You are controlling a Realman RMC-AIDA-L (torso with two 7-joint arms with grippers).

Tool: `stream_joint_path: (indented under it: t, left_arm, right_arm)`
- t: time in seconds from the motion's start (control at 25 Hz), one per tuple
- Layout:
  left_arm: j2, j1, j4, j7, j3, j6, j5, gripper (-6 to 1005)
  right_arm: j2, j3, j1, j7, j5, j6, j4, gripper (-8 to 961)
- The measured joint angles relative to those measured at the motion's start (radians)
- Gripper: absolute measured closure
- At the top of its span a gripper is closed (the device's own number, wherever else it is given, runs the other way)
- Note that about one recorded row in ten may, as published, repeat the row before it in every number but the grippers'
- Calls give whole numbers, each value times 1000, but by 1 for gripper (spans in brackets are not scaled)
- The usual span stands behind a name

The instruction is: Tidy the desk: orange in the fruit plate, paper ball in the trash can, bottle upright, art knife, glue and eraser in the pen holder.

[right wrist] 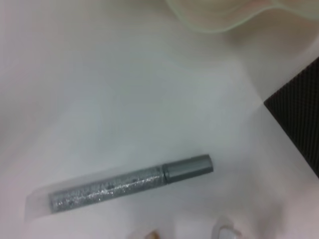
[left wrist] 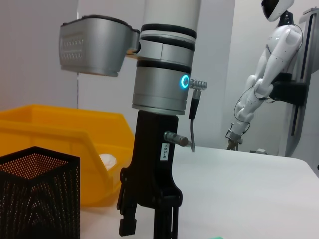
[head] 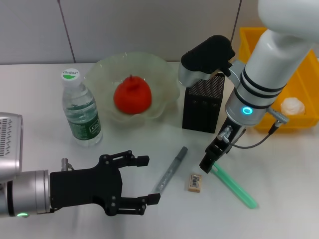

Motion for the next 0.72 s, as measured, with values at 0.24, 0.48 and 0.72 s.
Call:
stream_joint_path:
  t: [0.24, 0.48, 0.72]
  left_arm:
    - [0, -2, 0, 0, -1, -1, -2, 131]
    - [0, -3, 0, -2, -2, -1, -4, 131]
    - [0, -3, 0, -3, -2, -1, -5, 131]
  right_arm:
    - [0, -51, -2, -1, 11, 1, 1, 198]
    - [0, -64, -3, -14, 12, 1, 1, 200]
    - [1, -66, -12, -26, 20, 0, 4, 334]
